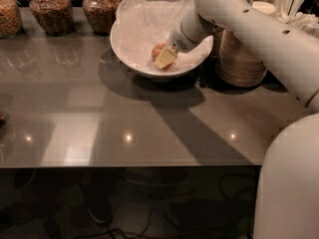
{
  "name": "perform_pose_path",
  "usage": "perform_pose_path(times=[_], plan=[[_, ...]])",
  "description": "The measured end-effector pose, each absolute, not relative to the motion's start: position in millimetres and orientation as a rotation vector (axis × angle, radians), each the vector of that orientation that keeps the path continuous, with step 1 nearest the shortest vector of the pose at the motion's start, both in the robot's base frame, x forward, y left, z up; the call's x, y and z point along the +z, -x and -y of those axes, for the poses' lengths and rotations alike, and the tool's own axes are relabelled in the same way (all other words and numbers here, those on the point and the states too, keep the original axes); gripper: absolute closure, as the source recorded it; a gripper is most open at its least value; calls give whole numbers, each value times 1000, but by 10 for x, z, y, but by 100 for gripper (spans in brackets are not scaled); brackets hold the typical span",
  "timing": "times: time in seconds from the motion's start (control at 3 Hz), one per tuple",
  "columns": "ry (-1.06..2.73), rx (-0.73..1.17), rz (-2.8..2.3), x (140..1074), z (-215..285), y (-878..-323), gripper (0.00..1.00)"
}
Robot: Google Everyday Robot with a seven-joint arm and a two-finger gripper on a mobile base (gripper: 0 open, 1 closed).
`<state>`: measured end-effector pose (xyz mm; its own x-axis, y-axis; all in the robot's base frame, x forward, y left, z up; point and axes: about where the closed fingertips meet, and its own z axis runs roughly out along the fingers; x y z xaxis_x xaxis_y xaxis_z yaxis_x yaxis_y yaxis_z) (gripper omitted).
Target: Pick apple from white bowl
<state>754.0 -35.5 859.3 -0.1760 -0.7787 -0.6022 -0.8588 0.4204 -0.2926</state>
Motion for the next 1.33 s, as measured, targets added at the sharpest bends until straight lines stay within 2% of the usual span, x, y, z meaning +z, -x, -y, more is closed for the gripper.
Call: perform_pose_path(times=[0.67, 1.0, 1.33], plan=[[1341, 180, -2013, 8591, 395, -7531, 88], [1323, 182, -1969, 8815, 435, -7503, 100], [1307, 185, -1905, 9115, 502, -7442, 100]])
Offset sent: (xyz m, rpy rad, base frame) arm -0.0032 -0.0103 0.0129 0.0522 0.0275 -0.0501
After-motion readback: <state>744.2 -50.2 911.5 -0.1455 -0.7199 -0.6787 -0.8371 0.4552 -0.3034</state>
